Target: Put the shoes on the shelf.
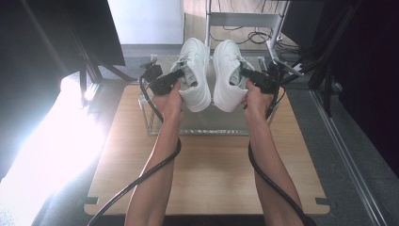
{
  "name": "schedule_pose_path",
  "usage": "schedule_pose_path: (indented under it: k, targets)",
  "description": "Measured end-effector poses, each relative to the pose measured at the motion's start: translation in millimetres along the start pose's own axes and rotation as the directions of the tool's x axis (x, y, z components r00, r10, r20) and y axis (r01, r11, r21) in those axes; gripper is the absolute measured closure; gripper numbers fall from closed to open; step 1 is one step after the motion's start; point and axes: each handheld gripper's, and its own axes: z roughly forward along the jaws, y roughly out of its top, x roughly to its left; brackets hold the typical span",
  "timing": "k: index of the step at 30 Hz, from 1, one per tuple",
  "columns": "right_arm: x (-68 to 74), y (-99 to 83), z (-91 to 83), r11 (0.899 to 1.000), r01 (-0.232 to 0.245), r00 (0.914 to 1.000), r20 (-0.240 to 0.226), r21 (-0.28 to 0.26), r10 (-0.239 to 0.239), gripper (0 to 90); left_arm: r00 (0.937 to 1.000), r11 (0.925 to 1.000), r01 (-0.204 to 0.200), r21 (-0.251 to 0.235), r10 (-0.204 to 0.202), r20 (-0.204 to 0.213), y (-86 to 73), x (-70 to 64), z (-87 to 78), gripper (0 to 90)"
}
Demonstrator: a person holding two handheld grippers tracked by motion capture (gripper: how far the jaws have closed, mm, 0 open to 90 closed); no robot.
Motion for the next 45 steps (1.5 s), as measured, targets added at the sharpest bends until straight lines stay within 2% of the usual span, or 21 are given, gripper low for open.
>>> schedule_pose_path:
  k: [6, 11, 12, 18, 23, 27, 28, 30, 31, 33, 37, 43, 45]
  targets:
    - [0.0, -0.2, 13.0, 1.000, -0.007, 0.9999, 0.011, 0.016, 0.007, 79.9, 0.9997, 0.9998, -0.013, 0.015, 0.013, -0.022, 4.1, -2.1, 8.4, 81.8]
    - [1.8, -1.1, 20.1, 1.000, 0.001, 0.9999, 0.015, 0.017, -0.001, 76.4, 0.9990, 0.9993, -0.024, 0.030, 0.025, -0.038, 5.3, -1.8, 12.5, 80.9]
    - [2.8, -1.8, 20.7, 1.000, 0.006, 0.9999, 0.015, 0.018, -0.006, 75.4, 0.9994, 0.9993, -0.021, 0.032, 0.022, -0.028, 5.4, -0.8, 13.1, 80.3]
    - [5.9, -3.8, 24.6, 0.999, 0.006, 0.9999, 0.011, 0.032, -0.007, 66.0, 0.9998, 0.9995, -0.009, 0.031, 0.010, -0.017, 4.8, -3.6, 15.5, 69.4]
    - [10.8, -5.0, 26.9, 0.998, 0.035, 0.9991, 0.020, 0.044, -0.036, 61.3, 0.9994, 0.9986, -0.030, 0.044, 0.031, -0.016, 4.1, -8.6, 19.4, 64.0]
    - [11.8, -5.2, 28.6, 0.997, 0.055, 0.9984, 0.011, 0.058, -0.055, 54.8, 0.9991, 0.9975, -0.043, 0.057, 0.043, -0.002, 4.4, -9.8, 22.3, 58.0]
    - [11.5, -5.2, 28.8, 0.997, 0.057, 0.9984, -0.001, 0.058, -0.057, 50.3, 0.9990, 0.9970, -0.044, 0.064, 0.043, 0.005, 5.0, -10.1, 23.3, 55.8]
    - [9.5, -5.4, 29.9, 0.997, 0.047, 0.9979, -0.047, 0.063, -0.044, 43.0, 0.9984, 0.9975, -0.037, 0.061, 0.034, 0.045, 6.3, -9.0, 23.0, 49.9]
    - [8.7, -5.3, 30.4, 0.997, 0.037, 0.9968, -0.073, 0.069, -0.032, 40.9, 0.9981, 0.9972, -0.042, 0.061, 0.039, 0.047, 6.7, -9.4, 22.5, 48.4]
    - [7.9, -4.9, 29.2, 0.997, 0.043, 0.9959, -0.082, 0.067, -0.037, 39.5, 0.9973, 0.9965, -0.059, 0.060, 0.056, 0.049, 6.9, -10.9, 22.2, 41.9]
    - [4.7, -5.2, 28.2, 0.996, 0.058, 0.9916, -0.120, 0.068, -0.049, 34.5, 0.9969, 0.9953, -0.065, 0.072, 0.062, 0.048, 8.2, -10.0, 21.6, 36.0]
    - [-1.8, -5.9, 25.6, 0.994, 0.072, 0.9822, -0.179, 0.078, -0.057, 29.5, 0.9953, 0.9955, -0.066, 0.069, 0.060, 0.076, 9.0, -7.7, 15.8, 31.6]
    - [-5.2, -6.0, 23.4, 0.993, 0.081, 0.9780, -0.199, 0.080, -0.063, 28.5, 0.9935, 0.9944, -0.077, 0.072, 0.071, 0.089, 9.5, -6.6, 12.5, 28.1]
